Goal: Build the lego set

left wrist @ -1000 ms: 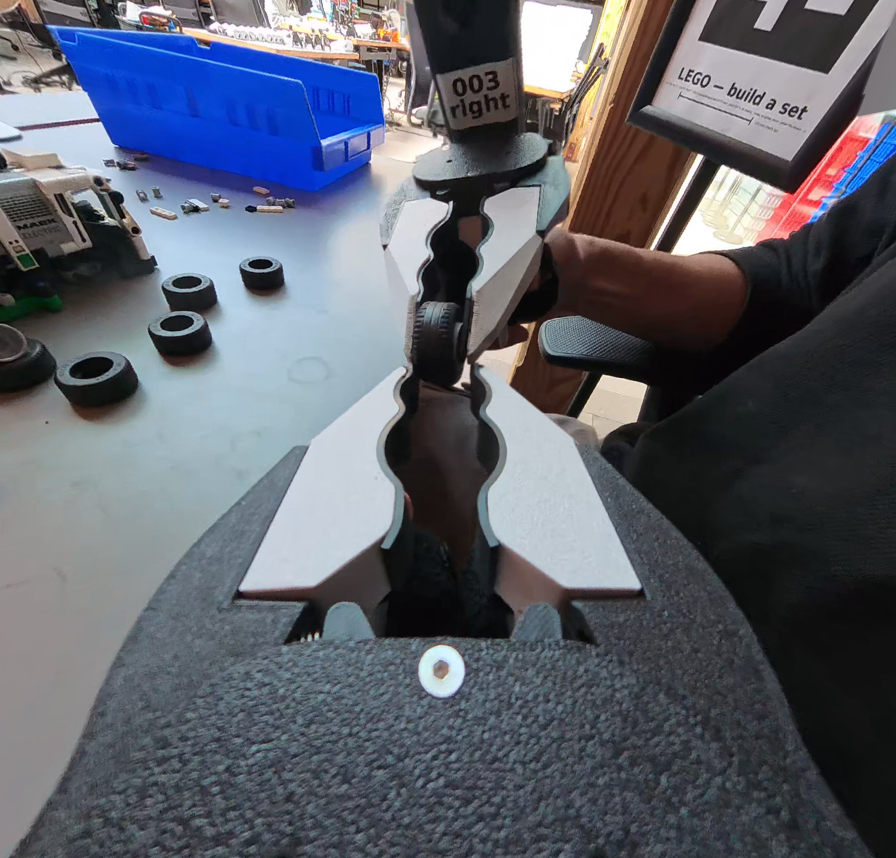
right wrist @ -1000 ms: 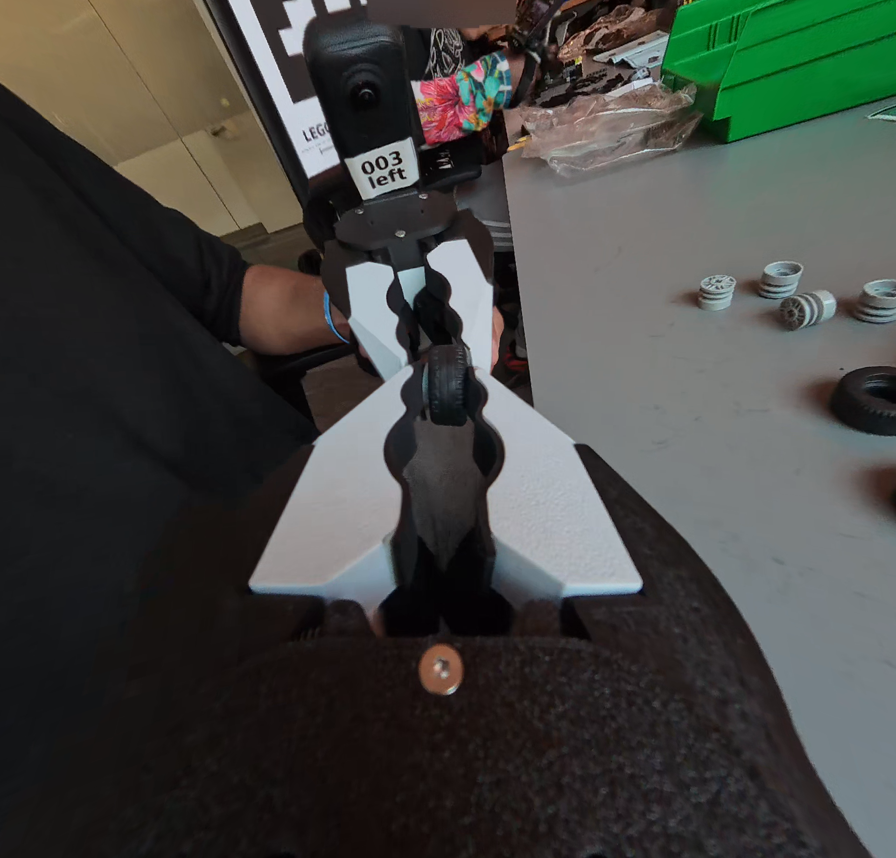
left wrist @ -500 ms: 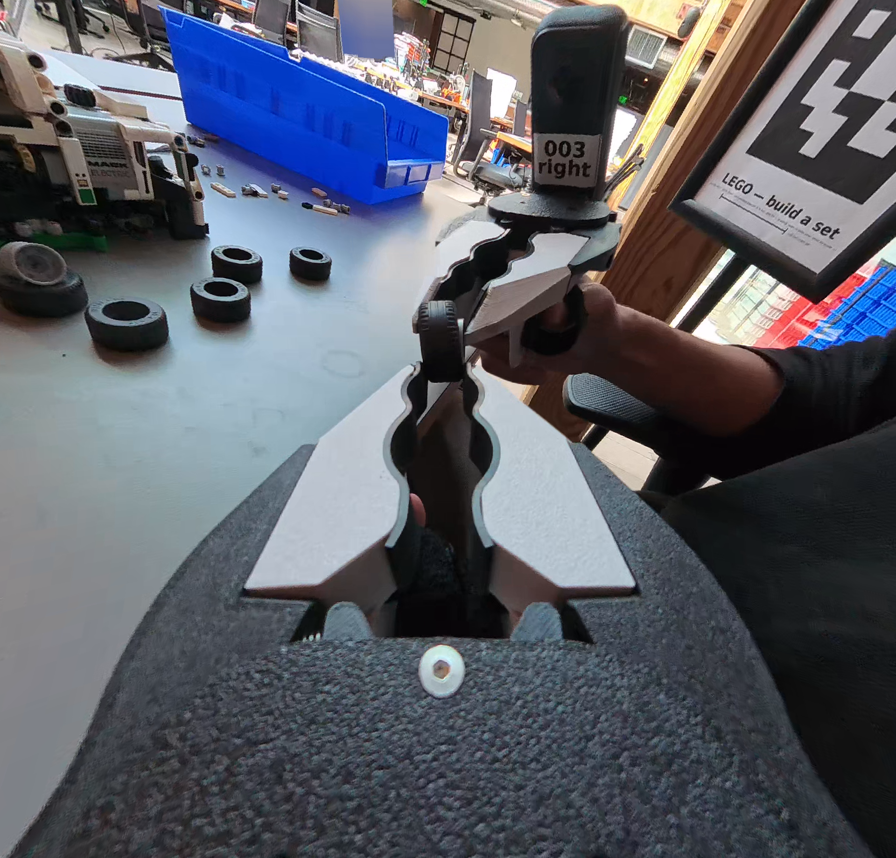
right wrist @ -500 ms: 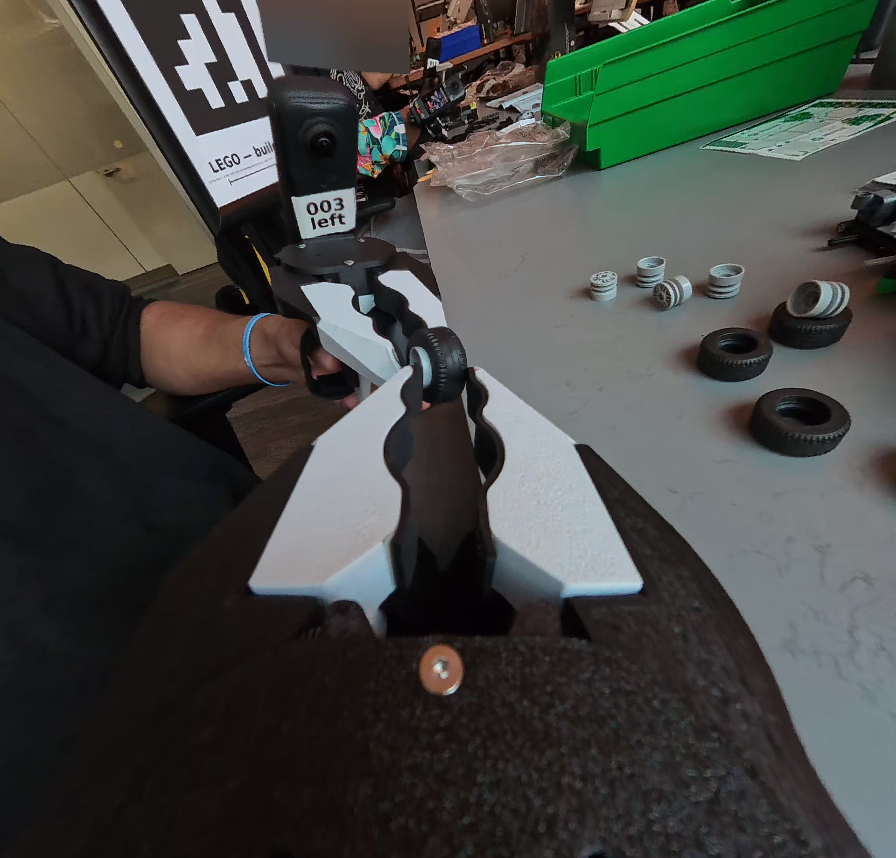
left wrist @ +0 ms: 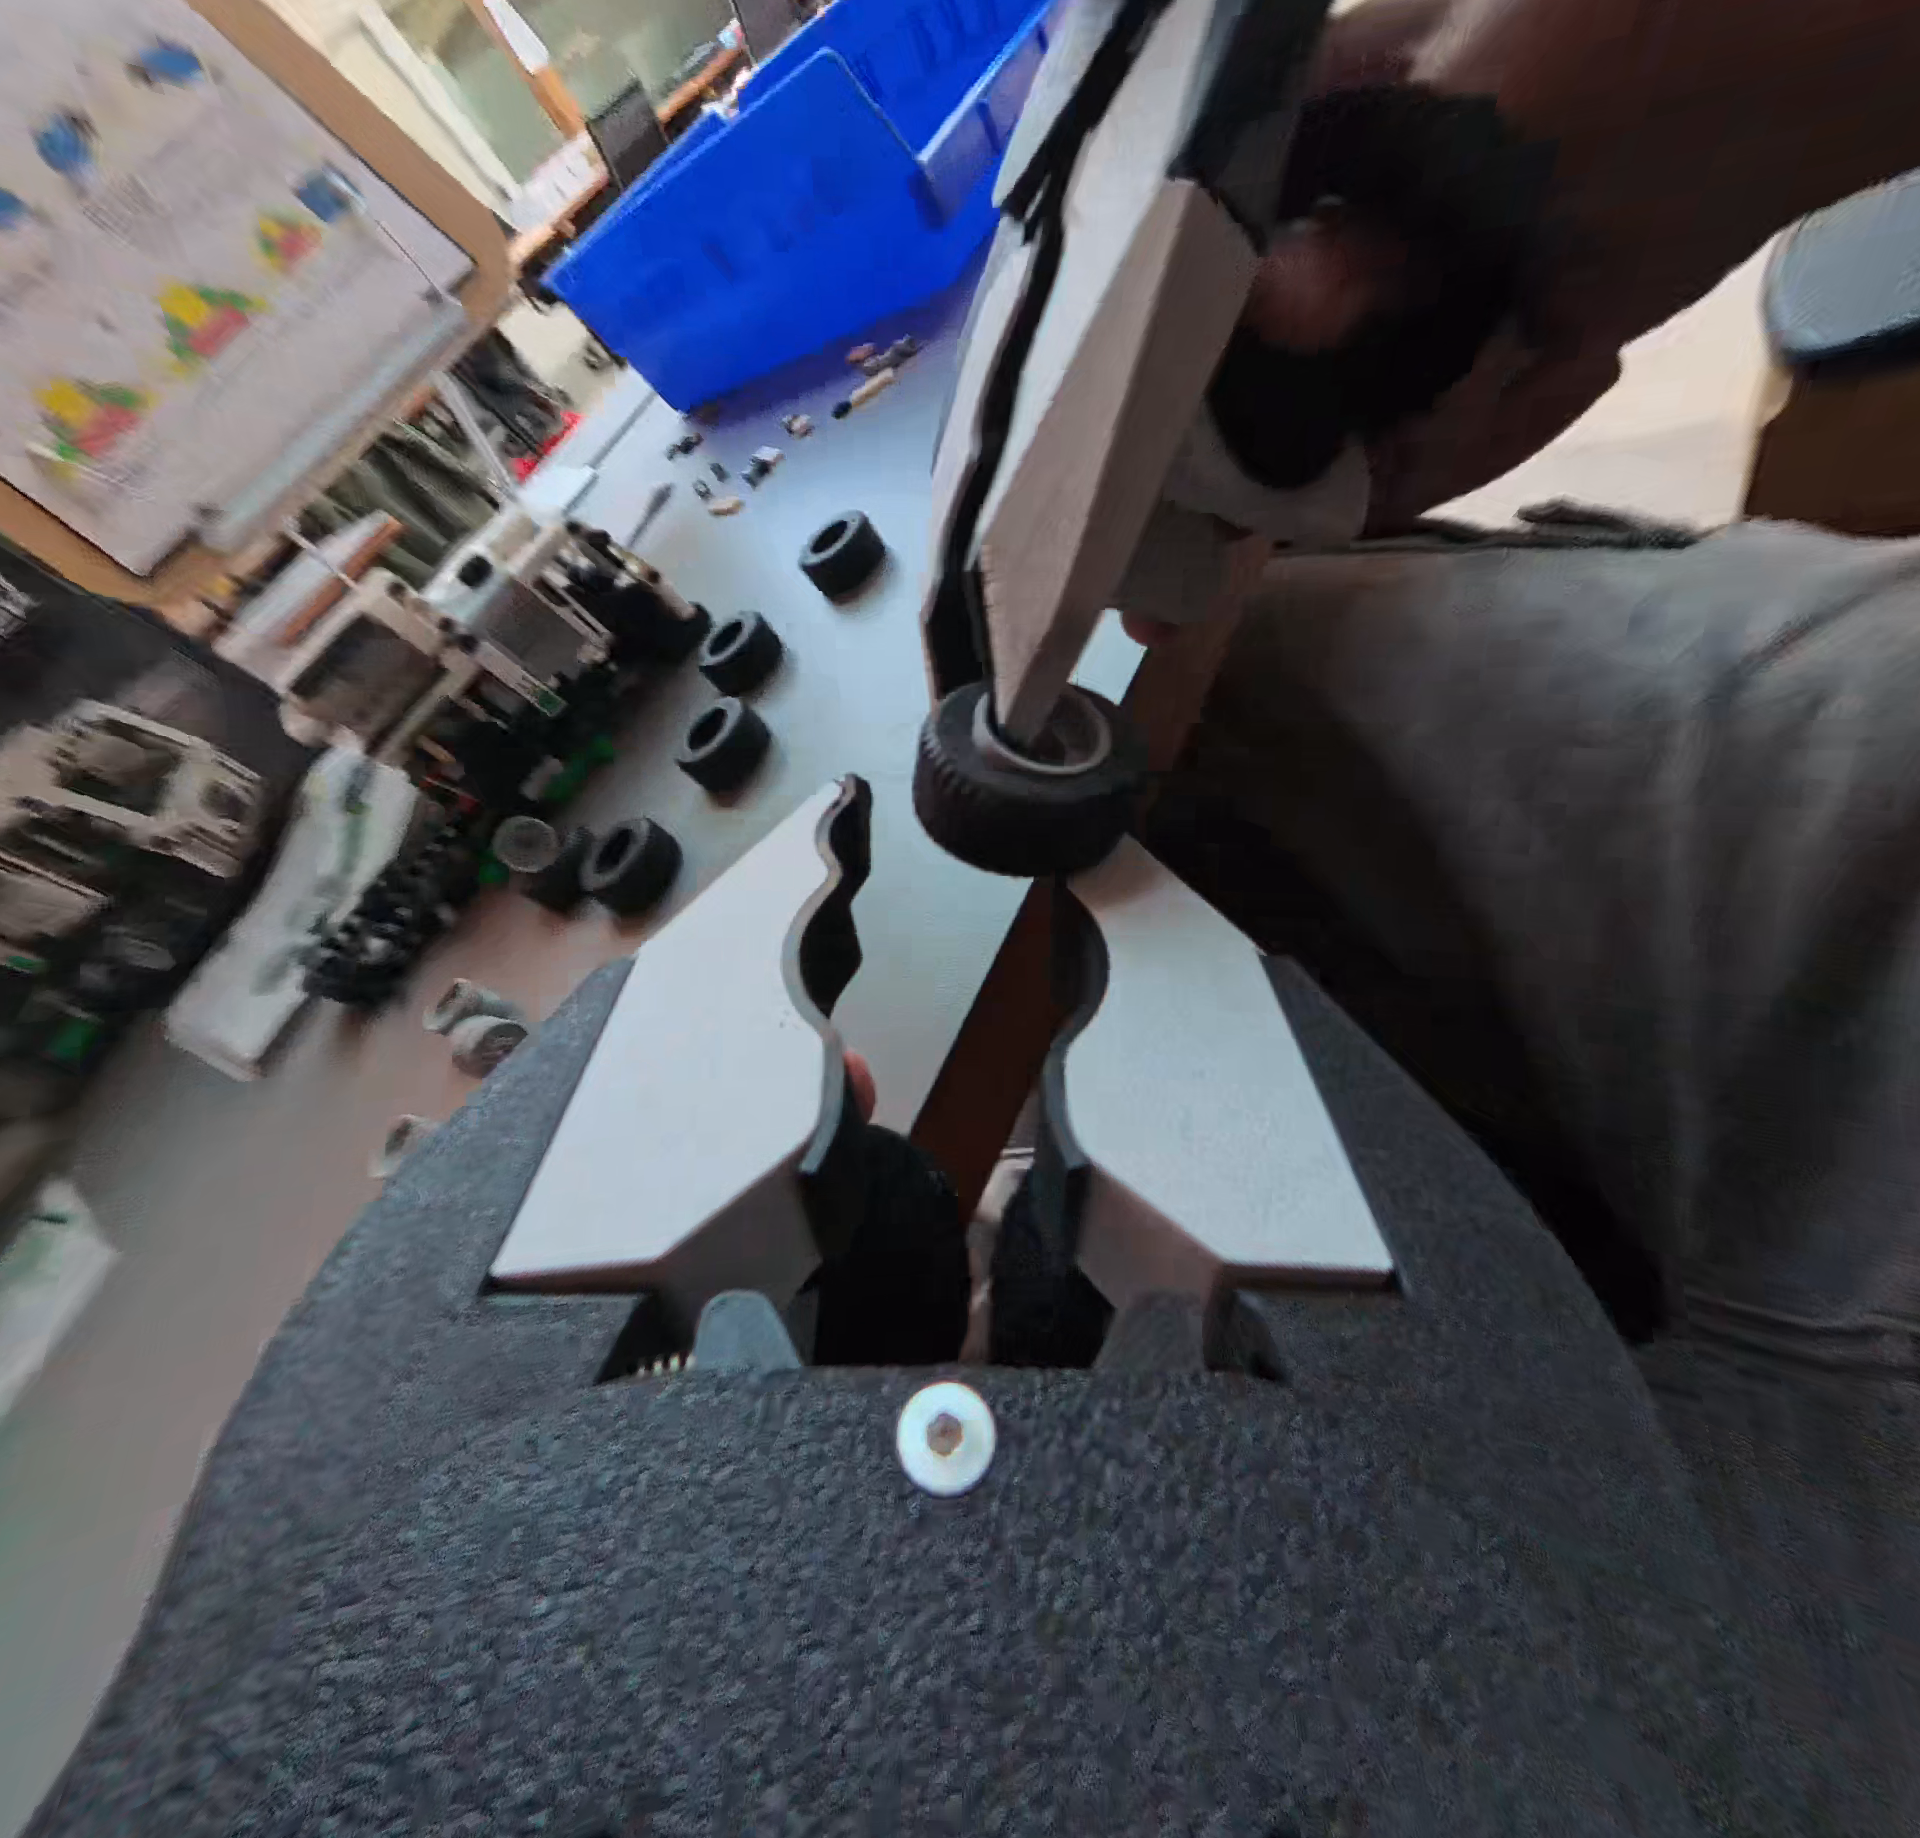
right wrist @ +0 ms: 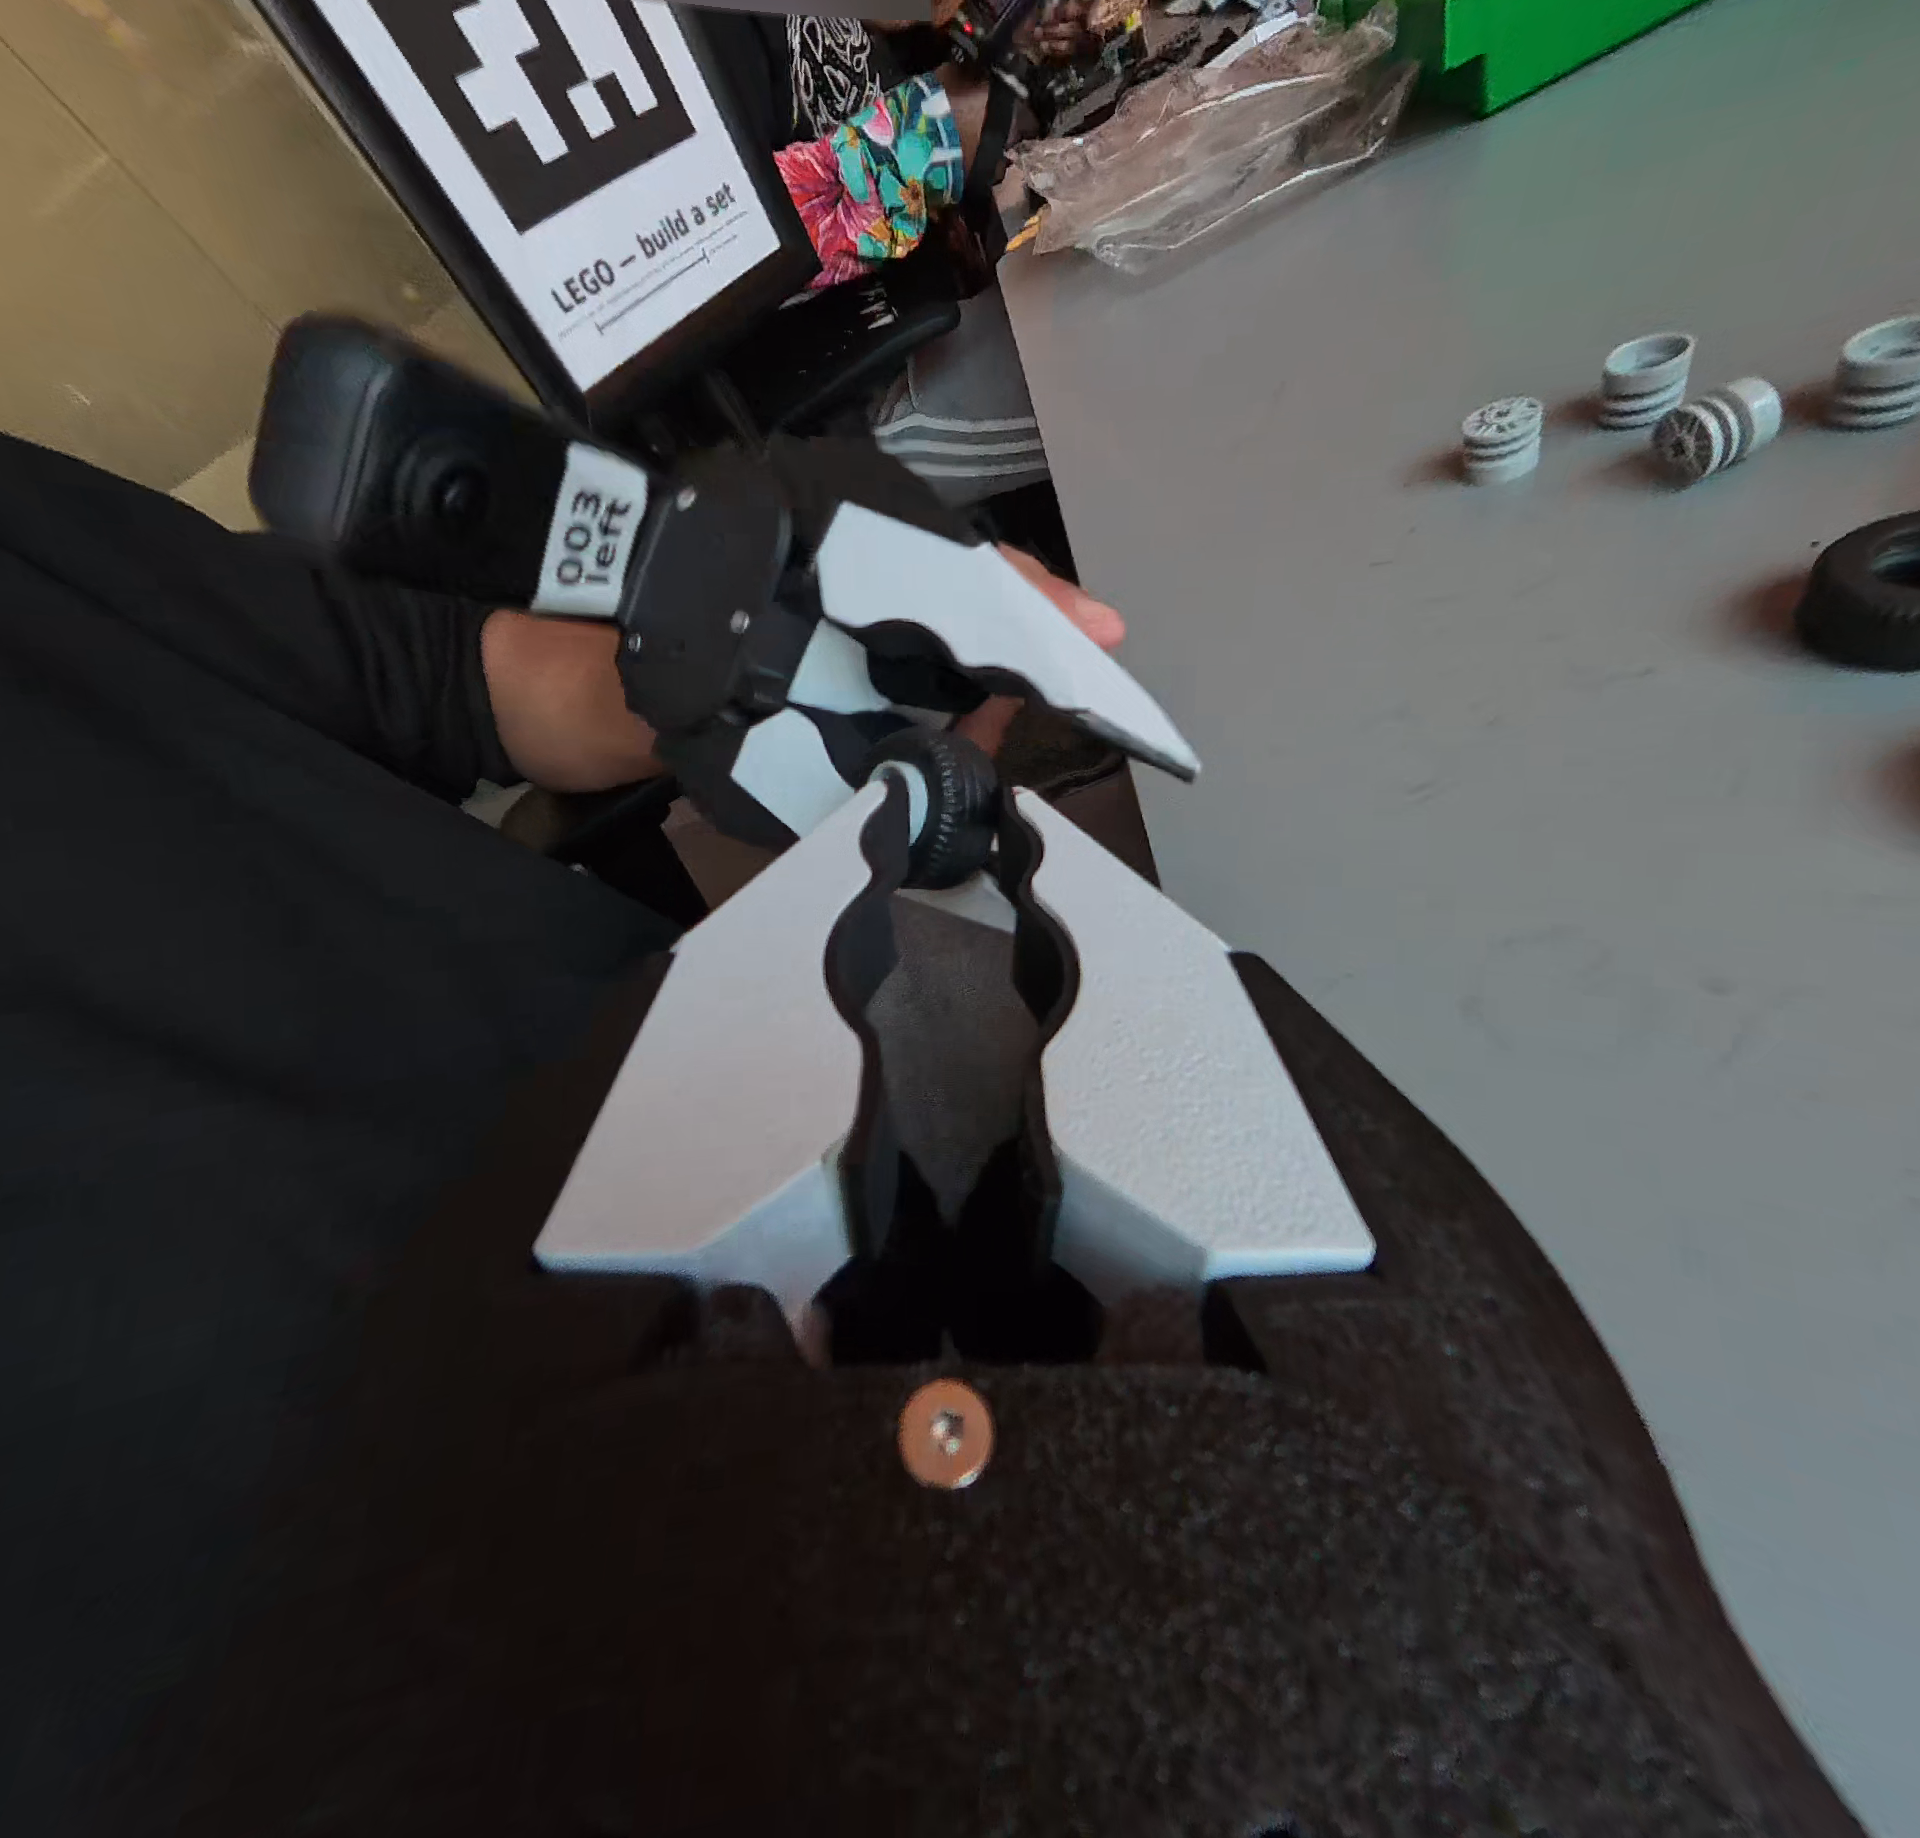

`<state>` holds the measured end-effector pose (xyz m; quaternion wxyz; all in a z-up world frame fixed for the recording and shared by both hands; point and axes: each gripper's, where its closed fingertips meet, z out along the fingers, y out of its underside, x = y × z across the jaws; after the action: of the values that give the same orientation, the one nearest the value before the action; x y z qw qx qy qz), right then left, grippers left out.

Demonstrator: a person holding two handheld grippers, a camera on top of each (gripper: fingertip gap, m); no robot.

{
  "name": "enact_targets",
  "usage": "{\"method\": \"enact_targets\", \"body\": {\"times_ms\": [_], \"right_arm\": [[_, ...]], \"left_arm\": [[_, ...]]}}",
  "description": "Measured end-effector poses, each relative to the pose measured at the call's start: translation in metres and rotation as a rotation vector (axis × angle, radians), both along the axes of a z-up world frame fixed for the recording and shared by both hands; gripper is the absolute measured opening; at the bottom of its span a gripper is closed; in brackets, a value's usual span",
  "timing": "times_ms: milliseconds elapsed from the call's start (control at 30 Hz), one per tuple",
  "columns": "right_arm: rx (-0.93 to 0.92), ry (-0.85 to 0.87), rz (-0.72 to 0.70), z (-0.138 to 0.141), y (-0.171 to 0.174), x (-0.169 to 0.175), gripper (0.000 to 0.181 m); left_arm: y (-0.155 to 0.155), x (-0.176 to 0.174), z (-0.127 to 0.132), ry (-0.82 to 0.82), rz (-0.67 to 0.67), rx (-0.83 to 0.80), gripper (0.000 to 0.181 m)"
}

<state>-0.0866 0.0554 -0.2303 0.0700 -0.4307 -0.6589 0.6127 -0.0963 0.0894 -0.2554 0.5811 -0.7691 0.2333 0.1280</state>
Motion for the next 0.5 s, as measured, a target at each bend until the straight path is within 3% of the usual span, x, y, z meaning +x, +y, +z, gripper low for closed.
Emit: {"method": "enact_targets", "body": {"times_ms": [67, 200, 500], "right_arm": [[-0.067, -0.032, -0.011, -0.002, 0.000, -0.003, 0.015], [-0.109, -0.030, -0.115, -0.006, 0.010, -0.015, 0.015], [-0.170, 0.039, -0.324, -0.003, 0.034, -0.031, 0.013]], "left_arm": [[0.001, 0.000, 0.000, 0.165, 0.016, 0.054, 0.016], [0.007, -0.011, 0.001, 0.232, 0.071, 0.082, 0.021], [0.026, -0.017, -0.004, -0.051, 0.094, -0.009, 0.024]]}}
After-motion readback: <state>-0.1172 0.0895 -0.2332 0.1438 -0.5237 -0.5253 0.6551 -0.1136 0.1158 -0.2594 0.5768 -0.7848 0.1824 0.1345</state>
